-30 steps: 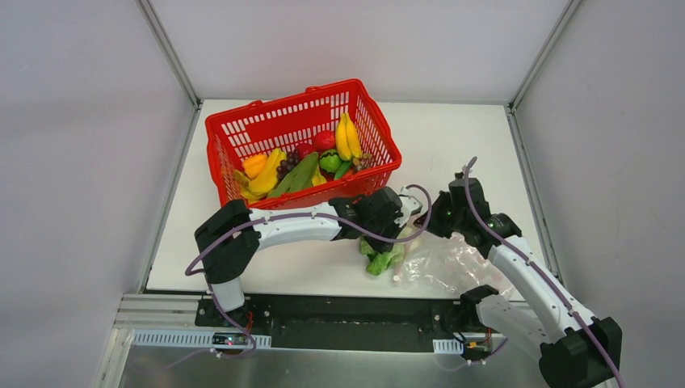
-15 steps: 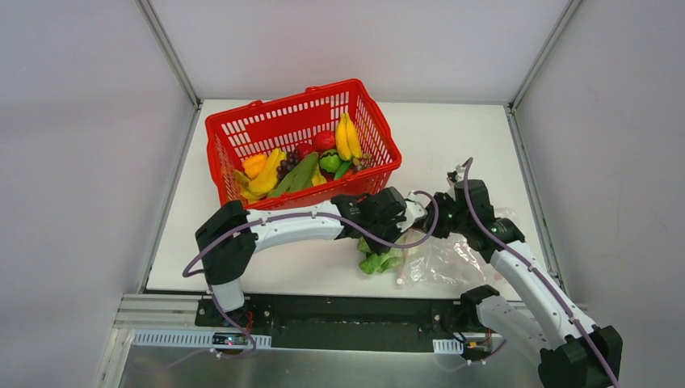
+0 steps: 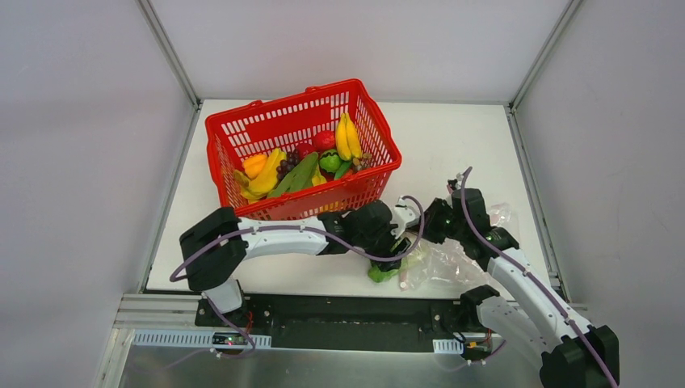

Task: Place the food in the zip-top bag and seal the zipper
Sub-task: Place the fake vegetable in the zipper food storage bag.

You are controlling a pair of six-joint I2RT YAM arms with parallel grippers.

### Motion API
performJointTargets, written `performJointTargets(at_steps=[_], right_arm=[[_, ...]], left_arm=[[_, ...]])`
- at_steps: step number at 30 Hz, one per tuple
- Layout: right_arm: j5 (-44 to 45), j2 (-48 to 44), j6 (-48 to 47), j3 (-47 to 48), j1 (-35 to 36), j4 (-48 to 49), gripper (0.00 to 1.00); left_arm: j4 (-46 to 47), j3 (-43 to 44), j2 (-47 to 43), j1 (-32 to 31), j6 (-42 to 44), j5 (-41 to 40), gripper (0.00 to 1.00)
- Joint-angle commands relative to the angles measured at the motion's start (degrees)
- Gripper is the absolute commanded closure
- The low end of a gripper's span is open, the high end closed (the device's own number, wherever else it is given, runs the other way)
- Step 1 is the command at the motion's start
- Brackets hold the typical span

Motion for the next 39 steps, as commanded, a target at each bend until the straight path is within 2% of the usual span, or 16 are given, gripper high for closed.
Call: performJointTargets(at_steps=[1,6,12,15,19,23,27,33,36,39], right_arm=[[0.71,0.23,0.80,0.29,0.26,3.68,1.00],[-0.22,-0.13,0.41,-0.90,0.26,4.18,1.00],[-3.63,0.33,-0.74,-1.43,0.28,4.75,1.00],[-4.16,0.16,-0.78,-1.43,0.27,4.58,1.00],[-4.19,-0.32,-0.62,-1.76,0.26,4.69,1.00],[-5.75,-0.37,-0.12,-2.30,0.27,5.27,0.98],[-7.55,0.57,0.53,-2.53,0.21,5.36,0.97],[-8.29,1.23,2.66,0.18,0.29,5.66,0.95],[-8.59,1.89,4.79,1.28,0.28,5.88,0.96],[-10.31,1.19,9.73,1.36,0.25,8.08,0.99]], left_arm=[[7.54,-4.50,-6.60,0.23,-2.44,-0.55,0.34],[6.54,-6.14,-11.41,0.38,-1.47,0.08,0.32],[9.37,-14.09,-14.48,0.38,-1.34,-6.60,0.30],[13.97,-17.74,-14.50,0.38,-5.17,-11.08,0.30],[25.73,-22.59,-12.80,0.30,-11.78,-16.41,0.29],[31.41,-22.97,-8.81,0.21,-12.94,-20.22,0.27],[39.85,-21.61,-3.32,0.16,-13.95,-16.93,0.28],[51.13,-21.28,0.78,-0.51,-17.11,-10.48,0.58],[53.42,-22.05,-0.82,-0.93,-17.17,-10.44,0.65],[50.84,-20.21,-2.70,-1.07,-15.70,-9.43,0.73]])
